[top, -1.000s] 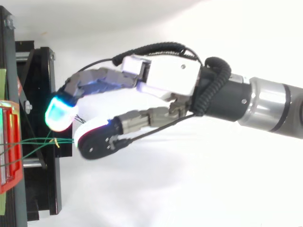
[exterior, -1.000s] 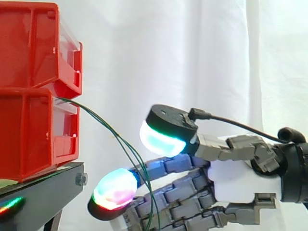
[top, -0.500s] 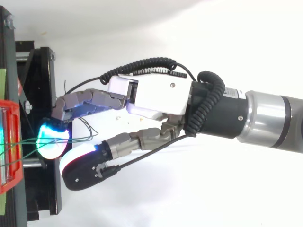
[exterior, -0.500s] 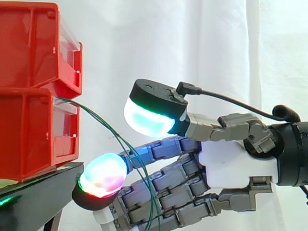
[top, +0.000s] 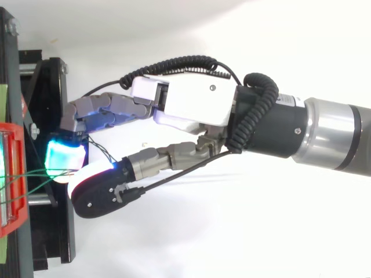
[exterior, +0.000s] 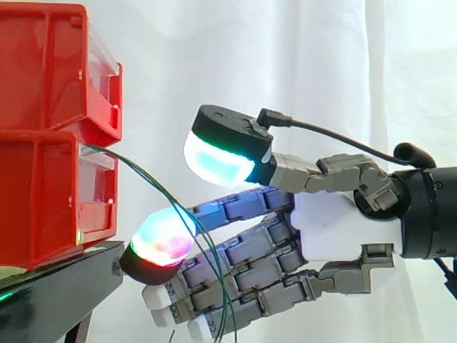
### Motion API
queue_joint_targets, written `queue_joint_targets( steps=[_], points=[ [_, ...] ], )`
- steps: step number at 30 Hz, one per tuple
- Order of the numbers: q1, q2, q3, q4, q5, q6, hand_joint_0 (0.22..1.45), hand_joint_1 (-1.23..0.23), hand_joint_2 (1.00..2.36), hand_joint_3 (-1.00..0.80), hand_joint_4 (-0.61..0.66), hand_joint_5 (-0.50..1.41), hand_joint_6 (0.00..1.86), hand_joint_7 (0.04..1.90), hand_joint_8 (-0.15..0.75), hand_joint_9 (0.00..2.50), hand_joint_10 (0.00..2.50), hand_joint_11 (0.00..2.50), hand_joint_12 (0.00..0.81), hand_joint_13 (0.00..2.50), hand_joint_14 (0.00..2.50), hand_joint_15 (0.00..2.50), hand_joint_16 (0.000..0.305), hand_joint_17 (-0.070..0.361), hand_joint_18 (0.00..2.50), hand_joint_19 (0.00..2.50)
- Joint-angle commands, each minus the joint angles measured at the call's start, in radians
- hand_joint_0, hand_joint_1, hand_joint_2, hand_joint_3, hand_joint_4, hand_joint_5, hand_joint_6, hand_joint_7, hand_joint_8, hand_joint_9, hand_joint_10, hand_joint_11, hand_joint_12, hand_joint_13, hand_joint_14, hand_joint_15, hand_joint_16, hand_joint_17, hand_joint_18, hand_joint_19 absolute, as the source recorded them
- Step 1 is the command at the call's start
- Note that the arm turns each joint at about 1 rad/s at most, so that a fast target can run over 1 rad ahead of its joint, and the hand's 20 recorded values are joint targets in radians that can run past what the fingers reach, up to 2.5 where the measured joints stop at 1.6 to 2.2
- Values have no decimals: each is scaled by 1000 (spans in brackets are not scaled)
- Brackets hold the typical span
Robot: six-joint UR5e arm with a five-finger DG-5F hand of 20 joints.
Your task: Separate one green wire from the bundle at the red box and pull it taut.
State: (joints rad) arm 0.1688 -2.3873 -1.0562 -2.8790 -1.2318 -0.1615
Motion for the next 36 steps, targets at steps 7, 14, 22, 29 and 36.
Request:
queue_joint_targets(
  steps=[7, 14, 22, 29, 36],
  points=[
    [-5, 0, 8, -6, -6, -4, 524, -563, 1008, -417, 236, -116, 502, 1196, 289, 578, 9, 324, 344, 337, 0, 40, 57, 127, 327, 153],
    [-8, 3, 10, -17, -20, -9, 528, -581, 1008, -403, 213, -111, 502, 1244, 287, 581, 8, 320, 343, 342, 0, 44, 56, 127, 331, 156],
    [3, 0, 5, 10, -14, -13, 527, -583, 1007, -410, 232, -115, 502, 1212, 287, 581, 9, 321, 342, 344, 2, 51, 56, 127, 333, 157],
    [20, -16, -27, 106, 8, -9, 527, -584, 1007, -411, 231, -116, 503, 1211, 287, 583, 9, 334, 342, 354, 0, 57, 56, 127, 340, 167],
    [21, -32, -28, 178, 12, 0, 528, -588, 1008, -407, 226, -115, 502, 1216, 287, 586, 9, 335, 343, 358, 0, 55, 56, 126, 355, 175]
  ],
)
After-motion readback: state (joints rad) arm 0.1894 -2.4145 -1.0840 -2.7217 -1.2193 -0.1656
